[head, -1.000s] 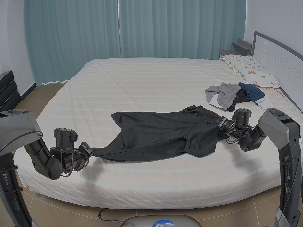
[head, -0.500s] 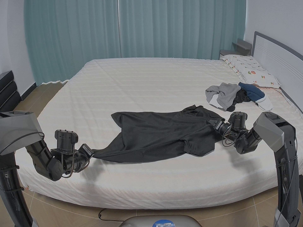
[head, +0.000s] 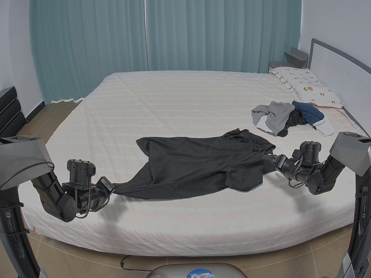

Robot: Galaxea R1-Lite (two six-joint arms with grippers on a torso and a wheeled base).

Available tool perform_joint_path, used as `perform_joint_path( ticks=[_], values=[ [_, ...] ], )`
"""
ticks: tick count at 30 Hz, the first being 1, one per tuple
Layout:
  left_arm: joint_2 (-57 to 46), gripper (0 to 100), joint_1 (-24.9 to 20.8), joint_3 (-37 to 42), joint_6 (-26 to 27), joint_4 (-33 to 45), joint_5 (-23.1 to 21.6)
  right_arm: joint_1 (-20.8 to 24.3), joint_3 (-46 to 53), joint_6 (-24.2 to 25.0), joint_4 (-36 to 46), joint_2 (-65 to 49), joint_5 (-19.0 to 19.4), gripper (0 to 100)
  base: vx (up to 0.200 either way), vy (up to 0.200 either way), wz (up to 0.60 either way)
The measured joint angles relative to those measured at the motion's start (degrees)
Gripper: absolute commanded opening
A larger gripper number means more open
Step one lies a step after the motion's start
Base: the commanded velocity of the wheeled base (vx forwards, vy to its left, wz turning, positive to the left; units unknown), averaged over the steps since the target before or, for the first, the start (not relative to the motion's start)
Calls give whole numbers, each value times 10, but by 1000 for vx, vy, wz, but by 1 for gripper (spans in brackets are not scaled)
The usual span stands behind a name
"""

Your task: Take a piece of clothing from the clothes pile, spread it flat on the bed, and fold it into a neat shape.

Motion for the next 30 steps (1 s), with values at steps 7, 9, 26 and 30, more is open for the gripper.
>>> perform_joint_path(
  ticks=[7,9,26,30],
  values=[
    [0,0,0,1,1,0,0,15,52,-33,-26,-2,27,100,0,0,0],
    [0,0,0,1,1,0,0,26,41,-33,-25,7,28,100,0,0,0],
    [-1,0,-1,3,3,-1,0,56,9,-29,-9,49,19,0,0,0,0],
    [-3,0,-1,7,4,-1,0,40,40,-29,-6,29,20,0,0,0,0]
  ],
)
